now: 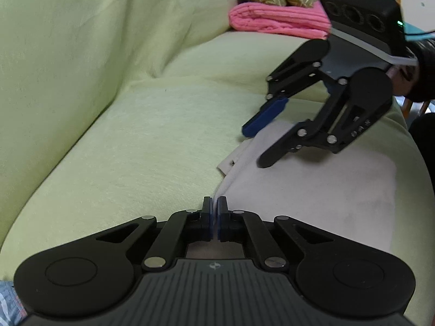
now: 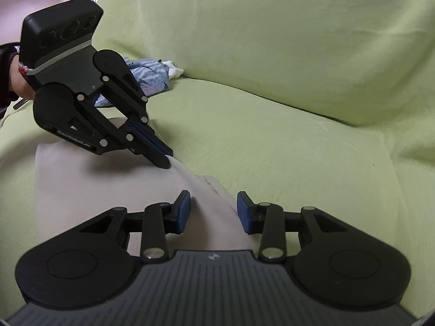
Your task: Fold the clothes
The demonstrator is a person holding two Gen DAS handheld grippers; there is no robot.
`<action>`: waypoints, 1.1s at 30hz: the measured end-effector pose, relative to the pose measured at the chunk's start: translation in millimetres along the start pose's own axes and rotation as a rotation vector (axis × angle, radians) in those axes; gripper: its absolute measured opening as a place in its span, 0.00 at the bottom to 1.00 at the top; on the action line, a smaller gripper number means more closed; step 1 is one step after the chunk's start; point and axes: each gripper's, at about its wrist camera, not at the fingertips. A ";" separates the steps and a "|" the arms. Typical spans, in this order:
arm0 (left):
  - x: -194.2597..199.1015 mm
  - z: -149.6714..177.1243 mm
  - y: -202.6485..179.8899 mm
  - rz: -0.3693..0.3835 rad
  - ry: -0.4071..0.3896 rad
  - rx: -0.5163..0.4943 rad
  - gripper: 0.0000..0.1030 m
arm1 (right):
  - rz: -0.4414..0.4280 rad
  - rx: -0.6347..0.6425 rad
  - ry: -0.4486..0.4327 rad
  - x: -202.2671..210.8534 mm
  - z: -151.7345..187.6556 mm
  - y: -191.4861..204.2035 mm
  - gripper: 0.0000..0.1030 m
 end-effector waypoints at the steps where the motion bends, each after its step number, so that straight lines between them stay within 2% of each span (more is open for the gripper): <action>1: 1.0 0.7 -0.7 -0.005 -0.009 -0.003 0.00 | 0.000 0.011 0.002 -0.5 -2.2 1.2 0.26; 6: -2.0 -2.1 4.1 -0.023 -0.031 0.022 0.00 | 0.023 0.105 0.042 -9.7 -5.5 7.0 0.00; 8: -1.6 -4.3 2.5 -0.037 -0.040 0.015 0.00 | 0.045 0.121 0.030 -5.0 -6.5 9.3 0.00; 10: -3.6 -4.4 3.1 -0.038 -0.038 0.021 0.01 | 0.065 0.082 -0.002 0.4 -9.5 6.4 0.00; 14: -10.3 0.7 5.4 -0.027 -0.019 0.037 0.03 | 0.054 0.049 0.054 -12.8 -5.4 -0.1 0.01; 17: -8.4 1.9 9.7 -0.030 -0.027 0.058 0.13 | 0.016 0.030 0.046 -9.0 -7.4 -4.8 0.10; 18: -7.5 2.6 11.4 -0.031 -0.030 0.063 0.16 | -0.003 0.026 0.042 -7.7 -8.7 -7.2 0.22; 19: -6.7 3.5 13.3 -0.033 -0.033 0.068 0.21 | -0.022 0.032 0.042 -7.5 -9.6 -8.4 0.27; 23: -4.4 6.6 18.5 -0.025 -0.041 0.088 0.24 | -0.094 0.090 0.075 -14.2 -16.0 -6.4 0.25; 26: -5.9 7.7 16.7 -0.020 -0.043 0.081 0.20 | -0.137 0.056 0.086 -23.6 -17.0 -13.9 0.24; 27: -5.2 7.8 16.1 -0.016 -0.043 0.080 0.16 | -0.159 0.028 0.087 -23.1 -15.3 -16.6 0.17; 30: -2.2 7.4 13.2 -0.009 -0.039 0.073 0.06 | -0.167 0.012 0.099 -18.8 -13.5 -14.0 0.07; 33: 5.5 7.6 11.3 -0.029 -0.061 0.068 0.02 | -0.126 0.023 0.078 -10.0 -14.5 -5.3 0.03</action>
Point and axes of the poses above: each gripper's, at about its wrist camera, not at the fingertips, and x roughly against the way its jaws point, y to its left, z to its underside, and after that the axes turned 2 degrees about -z, right-handed
